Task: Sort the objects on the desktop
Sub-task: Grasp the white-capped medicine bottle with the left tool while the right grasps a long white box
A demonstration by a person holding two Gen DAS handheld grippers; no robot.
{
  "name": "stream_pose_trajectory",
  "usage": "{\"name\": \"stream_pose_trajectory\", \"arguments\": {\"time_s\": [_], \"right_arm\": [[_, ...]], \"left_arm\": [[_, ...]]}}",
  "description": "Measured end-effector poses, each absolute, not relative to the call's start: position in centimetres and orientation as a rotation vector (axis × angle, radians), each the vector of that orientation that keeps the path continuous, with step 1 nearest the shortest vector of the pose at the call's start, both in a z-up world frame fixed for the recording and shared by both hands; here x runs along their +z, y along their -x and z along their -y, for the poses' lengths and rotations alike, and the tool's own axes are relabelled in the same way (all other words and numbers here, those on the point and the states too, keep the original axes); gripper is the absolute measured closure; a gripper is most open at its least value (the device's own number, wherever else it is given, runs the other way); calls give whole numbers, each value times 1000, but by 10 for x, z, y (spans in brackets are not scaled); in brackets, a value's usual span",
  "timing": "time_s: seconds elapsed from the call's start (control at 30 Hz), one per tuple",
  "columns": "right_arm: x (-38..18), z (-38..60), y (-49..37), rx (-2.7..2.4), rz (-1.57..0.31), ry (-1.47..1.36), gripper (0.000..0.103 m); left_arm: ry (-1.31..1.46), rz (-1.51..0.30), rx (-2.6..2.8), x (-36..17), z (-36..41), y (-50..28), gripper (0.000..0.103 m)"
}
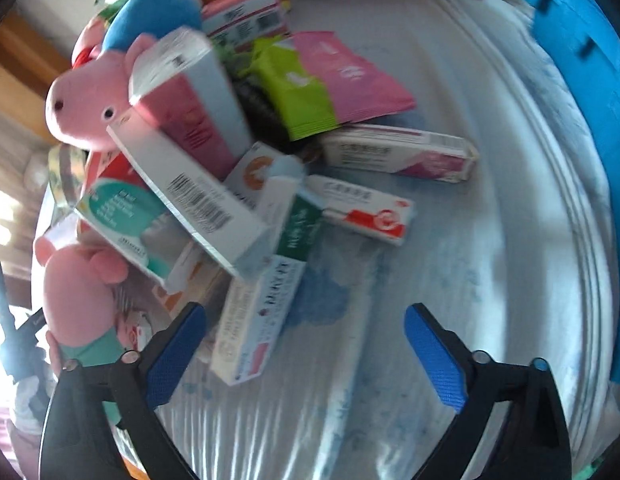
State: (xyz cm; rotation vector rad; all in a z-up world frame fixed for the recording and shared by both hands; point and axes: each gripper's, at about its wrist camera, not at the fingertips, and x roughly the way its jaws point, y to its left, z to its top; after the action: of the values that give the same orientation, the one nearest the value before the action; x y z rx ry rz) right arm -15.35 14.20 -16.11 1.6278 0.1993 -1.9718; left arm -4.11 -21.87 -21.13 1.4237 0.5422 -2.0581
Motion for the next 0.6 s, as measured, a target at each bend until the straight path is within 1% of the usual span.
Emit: {"name": "stream_pose_trajectory", "arguments": {"time_s": [0.03,0.07,0.13,0.2,0.23,0.27,0.3,0.33,0.37,0.4,0.43,0.47,0.5,0.57,0.6], "right_arm": [[-162,-137,152,-1968,-208,-1628,31],[-164,-132,150,-1953,-213,-1627,36],[-167,-124,147,-1947,-235,-1620,39],[-173,-118,145,-1948,-251,-1625,44],[-176,-117,145,-1946,-251,-1631,52],[-180,-118,145,-1943,-251,-1640,61],[-181,-119,144,-1947,-251,-1643,62],[-181,-122,144,-1952,-247,-1641,65],[-179,-125,143,-1958,-250,-1638,69],[-176,-129,141,-1959,-247,-1631,70],[-174,-132,140,-1965,-246,-1625,75],[-170,-138,139,-1978,-252,-1619,78],[-169,-143,138,-1990,-260,-1617,78],[-168,-154,136,-2002,-251,-1624,79],[-168,-159,135,-2005,-244,-1628,79]], "left_arm": [[-1418,-532,-2054,-212,218,40,48],[-1407,-522,-2057,-212,217,39,48],[-1387,-491,-2065,-213,213,37,48],[-1370,-499,-2072,-214,212,33,48],[-1361,-505,-2078,-214,211,31,47],[-1352,-514,-2080,-215,212,28,45],[-1345,-523,-2075,-215,214,28,39],[-1337,-533,-2072,-216,214,25,36],[-1336,-533,-2073,-217,215,23,29],[-1346,-522,-2066,-218,216,22,20],[-1349,-529,-2065,-220,218,20,15],[-1353,-539,-2069,-221,220,19,5],[-1362,-526,-2078,-222,220,20,2],[-1374,-517,-2094,-223,215,20,3],[-1384,-515,-2099,-221,215,22,10]]}}
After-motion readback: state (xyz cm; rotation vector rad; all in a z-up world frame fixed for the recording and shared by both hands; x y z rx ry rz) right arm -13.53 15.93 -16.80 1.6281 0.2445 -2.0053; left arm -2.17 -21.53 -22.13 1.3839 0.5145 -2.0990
